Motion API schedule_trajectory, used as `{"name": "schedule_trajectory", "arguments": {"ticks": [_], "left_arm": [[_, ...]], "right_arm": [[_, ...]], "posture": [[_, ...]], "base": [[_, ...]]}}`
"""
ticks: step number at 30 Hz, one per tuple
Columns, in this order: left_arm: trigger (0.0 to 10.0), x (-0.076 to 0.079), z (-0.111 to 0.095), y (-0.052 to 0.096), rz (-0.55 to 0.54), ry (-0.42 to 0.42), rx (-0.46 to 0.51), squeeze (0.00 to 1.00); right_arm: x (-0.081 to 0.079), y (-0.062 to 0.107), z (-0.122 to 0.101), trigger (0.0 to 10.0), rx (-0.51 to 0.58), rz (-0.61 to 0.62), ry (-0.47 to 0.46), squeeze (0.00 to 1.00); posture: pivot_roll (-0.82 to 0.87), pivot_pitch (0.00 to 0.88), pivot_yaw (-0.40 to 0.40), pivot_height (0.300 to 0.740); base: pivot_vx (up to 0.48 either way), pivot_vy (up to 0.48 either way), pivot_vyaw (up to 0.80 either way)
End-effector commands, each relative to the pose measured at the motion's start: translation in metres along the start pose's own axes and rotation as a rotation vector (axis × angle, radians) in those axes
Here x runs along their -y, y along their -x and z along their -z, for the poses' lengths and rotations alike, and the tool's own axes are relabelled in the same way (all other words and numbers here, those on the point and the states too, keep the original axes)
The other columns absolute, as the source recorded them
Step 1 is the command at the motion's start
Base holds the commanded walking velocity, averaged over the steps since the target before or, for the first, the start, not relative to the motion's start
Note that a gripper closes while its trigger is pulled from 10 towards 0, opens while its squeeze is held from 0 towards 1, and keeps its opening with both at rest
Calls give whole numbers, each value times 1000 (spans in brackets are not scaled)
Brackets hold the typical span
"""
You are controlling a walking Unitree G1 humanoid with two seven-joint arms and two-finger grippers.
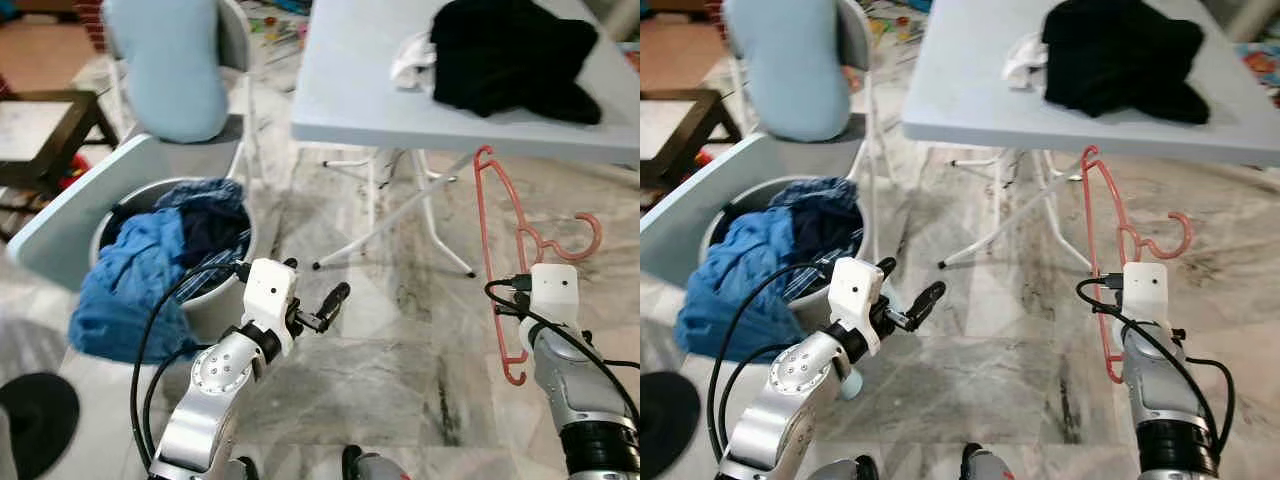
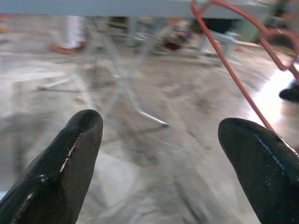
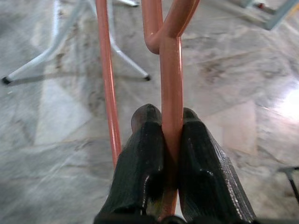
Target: Hang hanger
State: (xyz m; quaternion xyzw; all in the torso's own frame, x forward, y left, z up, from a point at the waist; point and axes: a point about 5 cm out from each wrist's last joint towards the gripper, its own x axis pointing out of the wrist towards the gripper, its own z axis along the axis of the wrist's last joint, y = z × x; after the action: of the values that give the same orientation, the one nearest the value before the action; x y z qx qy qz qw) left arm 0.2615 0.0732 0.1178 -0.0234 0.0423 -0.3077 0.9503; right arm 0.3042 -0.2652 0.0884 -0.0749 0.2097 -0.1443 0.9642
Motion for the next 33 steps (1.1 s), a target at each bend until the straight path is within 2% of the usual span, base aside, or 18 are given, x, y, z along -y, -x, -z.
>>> {"name": "schedule_trajectory", "arguments": {"ticks": [1, 15, 16, 17, 18, 19, 33], "left_arm": [[10000, 7, 1, 1, 42, 3, -10, 0], [10000, 13, 1, 2, 102, 9, -16, 0], [10000, 14, 2, 2, 108, 7, -20, 0], [10000, 14, 2, 2, 108, 7, -20, 0], [10000, 14, 2, 2, 113, 5, -21, 0], [10000, 16, 2, 2, 120, 4, -22, 0], [10000, 19, 4, 2, 138, -14, -35, 0]], "right_arm": [[2, 2, -6, 0, 31, 12, -6, 0], [-1, 1, -10, 0, 37, 4, -23, 0], [-2, 2, -8, 1412, 33, -1, -22, 0], [-2, 2, -8, 1412, 33, -1, -22, 0], [-3, 2, -8, 9725, 29, -5, -21, 0], [-3, 2, -7, 10000, 25, -8, -17, 0], [-9, 1, -9, 10000, 21, -36, -26, 0]], "posture": [[-47, 207, -54, 740], [-48, 205, -50, 740], [-48, 205, -50, 740], [-48, 205, -50, 740], [-48, 205, -50, 740], [-48, 205, -50, 740], [-46, 202, -53, 740]], "base": [[300, 0, -800], [441, 0, -748], [465, 0, -694], [465, 0, -694], [465, 0, -688], [461, 0, -800], [422, 0, -800]]}}
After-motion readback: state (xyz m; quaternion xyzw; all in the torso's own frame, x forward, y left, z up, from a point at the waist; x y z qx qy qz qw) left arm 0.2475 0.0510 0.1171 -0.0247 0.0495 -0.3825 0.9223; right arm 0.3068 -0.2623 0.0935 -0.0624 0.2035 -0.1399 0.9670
